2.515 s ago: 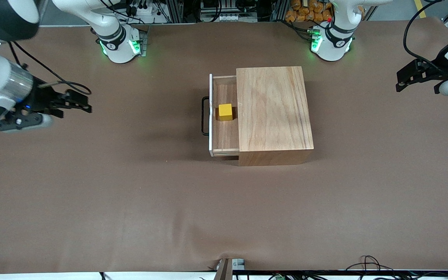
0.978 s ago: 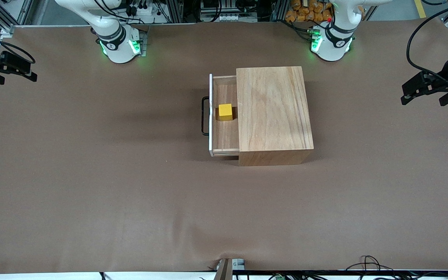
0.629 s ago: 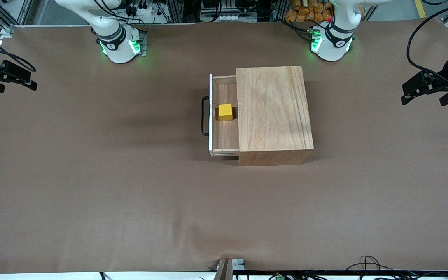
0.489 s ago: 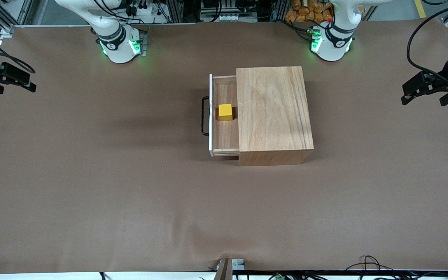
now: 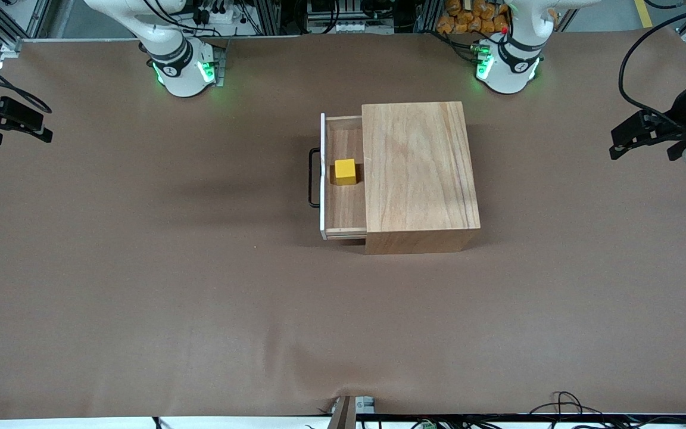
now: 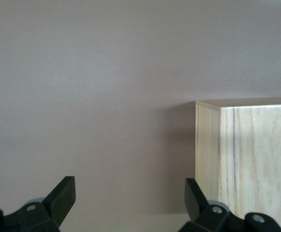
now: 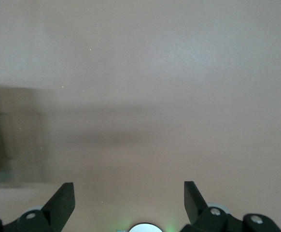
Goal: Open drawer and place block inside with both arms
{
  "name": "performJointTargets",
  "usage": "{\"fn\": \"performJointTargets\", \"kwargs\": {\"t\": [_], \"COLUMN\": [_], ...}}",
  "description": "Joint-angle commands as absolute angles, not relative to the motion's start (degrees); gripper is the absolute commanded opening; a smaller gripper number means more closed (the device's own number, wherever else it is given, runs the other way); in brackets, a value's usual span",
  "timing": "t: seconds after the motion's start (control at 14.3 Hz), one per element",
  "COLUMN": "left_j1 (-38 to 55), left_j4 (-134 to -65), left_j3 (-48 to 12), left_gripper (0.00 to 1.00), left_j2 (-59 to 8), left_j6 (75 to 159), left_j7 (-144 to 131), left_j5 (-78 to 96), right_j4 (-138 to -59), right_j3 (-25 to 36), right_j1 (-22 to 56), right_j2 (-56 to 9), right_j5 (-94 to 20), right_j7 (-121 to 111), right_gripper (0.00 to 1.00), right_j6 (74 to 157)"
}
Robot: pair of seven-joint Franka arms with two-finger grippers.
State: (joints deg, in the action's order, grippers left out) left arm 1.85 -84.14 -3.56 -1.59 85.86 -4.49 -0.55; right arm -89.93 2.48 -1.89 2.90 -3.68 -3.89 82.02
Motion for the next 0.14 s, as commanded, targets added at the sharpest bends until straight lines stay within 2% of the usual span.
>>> {"fn": "performJointTargets", "kwargs": {"t": [0.0,0.07], "left_j1": [1.93,1.85], "left_j4": [-83.41,-83.41], "left_j3": [-3.87,-3.95], "left_gripper": [1.0,1.0], "left_j2": [-1.67,-1.58], "left_j6": [84.29,84.29], "left_j7": [-5.98,-5.89], "left_j5": [-0.44,-0.44], "right_j4": [-90.0,-90.09], "right_j3": [1.93,1.76], "right_j1": [-3.69,-3.6], "right_j2": [3.78,4.13], "right_j5": [-2.81,-2.81], "right_j7": [-3.43,-3.34], "right_gripper": [1.0,1.0], "right_j6": [80.16,79.72]}}
